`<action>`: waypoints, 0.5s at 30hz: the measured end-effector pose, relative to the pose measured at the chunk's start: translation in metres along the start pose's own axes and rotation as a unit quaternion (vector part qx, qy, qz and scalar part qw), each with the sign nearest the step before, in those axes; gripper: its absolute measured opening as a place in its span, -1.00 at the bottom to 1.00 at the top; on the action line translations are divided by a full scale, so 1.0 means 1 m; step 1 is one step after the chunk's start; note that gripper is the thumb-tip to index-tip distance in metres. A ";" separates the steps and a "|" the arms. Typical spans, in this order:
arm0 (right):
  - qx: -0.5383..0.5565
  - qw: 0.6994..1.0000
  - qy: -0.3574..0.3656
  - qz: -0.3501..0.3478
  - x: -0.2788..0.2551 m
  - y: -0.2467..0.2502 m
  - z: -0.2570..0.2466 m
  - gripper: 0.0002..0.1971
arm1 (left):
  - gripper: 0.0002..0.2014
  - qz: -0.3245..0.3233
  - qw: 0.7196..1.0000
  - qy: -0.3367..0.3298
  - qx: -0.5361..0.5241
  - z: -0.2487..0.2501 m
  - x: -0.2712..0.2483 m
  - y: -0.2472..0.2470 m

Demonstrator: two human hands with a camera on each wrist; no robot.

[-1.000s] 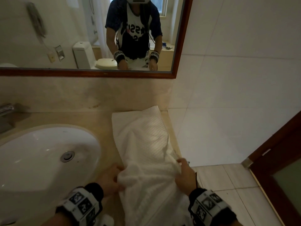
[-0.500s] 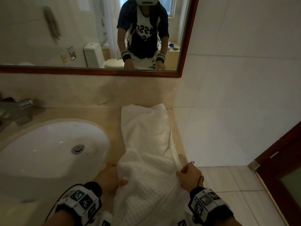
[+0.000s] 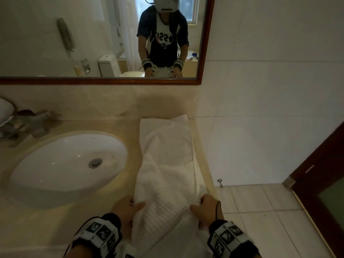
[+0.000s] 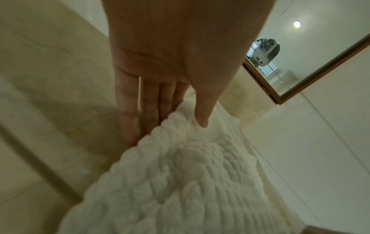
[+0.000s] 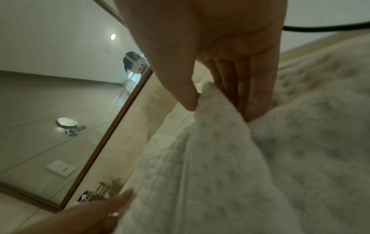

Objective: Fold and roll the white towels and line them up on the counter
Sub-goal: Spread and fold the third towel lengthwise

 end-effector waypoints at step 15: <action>0.223 0.975 0.001 0.001 -0.035 0.005 0.026 -0.69 | -0.76 0.073 0.993 -0.080 -0.054 -0.034 -0.041 -0.001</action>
Point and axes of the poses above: each hand's wrist, its own x-axis towards the middle knuckle, its own y-axis out of the back of the hand, z = x × y, the point moved 1 cm from there along x, towards the middle knuckle, and after that the axes turned 3 degrees about -x, right-handed, at the moved point
